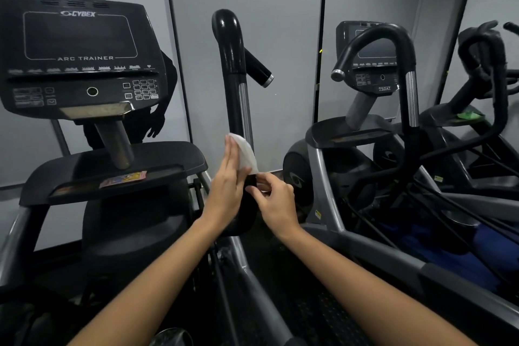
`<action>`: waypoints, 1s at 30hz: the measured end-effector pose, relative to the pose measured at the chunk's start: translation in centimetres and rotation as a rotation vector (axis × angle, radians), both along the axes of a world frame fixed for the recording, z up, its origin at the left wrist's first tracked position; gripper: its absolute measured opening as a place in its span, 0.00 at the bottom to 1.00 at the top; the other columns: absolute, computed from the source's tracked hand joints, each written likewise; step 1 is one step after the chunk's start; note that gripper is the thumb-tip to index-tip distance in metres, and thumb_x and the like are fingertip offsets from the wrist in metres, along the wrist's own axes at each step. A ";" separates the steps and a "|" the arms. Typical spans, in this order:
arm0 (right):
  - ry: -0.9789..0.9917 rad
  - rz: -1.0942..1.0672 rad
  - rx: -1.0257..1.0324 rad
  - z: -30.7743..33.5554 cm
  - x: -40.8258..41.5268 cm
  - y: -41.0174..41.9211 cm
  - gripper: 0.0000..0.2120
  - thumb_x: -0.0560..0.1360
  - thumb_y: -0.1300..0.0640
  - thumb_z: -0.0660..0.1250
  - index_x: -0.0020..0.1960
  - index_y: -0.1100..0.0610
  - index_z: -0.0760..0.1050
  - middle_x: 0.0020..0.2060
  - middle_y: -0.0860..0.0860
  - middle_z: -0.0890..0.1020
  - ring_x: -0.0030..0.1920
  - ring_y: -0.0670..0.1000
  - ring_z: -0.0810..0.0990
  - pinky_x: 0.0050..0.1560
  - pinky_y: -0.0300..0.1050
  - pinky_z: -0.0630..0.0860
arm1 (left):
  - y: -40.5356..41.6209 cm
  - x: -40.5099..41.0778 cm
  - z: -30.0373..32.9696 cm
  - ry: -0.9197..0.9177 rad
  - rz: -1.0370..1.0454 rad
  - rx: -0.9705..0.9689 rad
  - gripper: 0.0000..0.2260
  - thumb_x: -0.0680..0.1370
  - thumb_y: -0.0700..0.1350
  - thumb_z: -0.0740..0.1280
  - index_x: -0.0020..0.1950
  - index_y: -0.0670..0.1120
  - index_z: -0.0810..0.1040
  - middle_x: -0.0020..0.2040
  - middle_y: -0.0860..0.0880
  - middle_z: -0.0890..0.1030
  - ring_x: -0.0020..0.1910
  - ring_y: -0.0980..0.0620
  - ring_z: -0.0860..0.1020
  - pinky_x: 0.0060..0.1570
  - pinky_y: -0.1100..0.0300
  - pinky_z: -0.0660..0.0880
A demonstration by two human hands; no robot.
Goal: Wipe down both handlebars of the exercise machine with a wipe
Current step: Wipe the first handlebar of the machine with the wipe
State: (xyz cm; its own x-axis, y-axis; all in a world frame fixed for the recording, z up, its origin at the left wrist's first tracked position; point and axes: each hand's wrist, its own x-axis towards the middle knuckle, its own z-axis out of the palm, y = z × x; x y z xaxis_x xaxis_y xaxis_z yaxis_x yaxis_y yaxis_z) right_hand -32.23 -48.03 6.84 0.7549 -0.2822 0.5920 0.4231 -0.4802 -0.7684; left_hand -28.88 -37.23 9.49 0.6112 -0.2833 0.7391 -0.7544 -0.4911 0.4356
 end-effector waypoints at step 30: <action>0.006 0.027 0.022 -0.5 -0.2 0.1 0.14 0.73 0.60 0.70 0.58 0.59 0.78 0.48 0.51 0.83 0.49 0.45 0.82 0.52 0.36 0.77 | 0.8 2.7 2.4 -0.550 0.407 0.663 0.27 0.77 0.35 0.59 0.74 0.35 0.53 0.75 0.36 0.53 0.73 0.35 0.54 0.65 0.44 0.68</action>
State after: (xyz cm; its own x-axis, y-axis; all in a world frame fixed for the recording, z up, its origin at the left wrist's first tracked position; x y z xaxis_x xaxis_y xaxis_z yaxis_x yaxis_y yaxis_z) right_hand -32.41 -47.89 6.31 0.7658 -0.2743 0.5817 0.4313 -0.4519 -0.7809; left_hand -26.19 -36.40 11.86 0.3699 -0.5904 0.7173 -0.4872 -0.7807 -0.3913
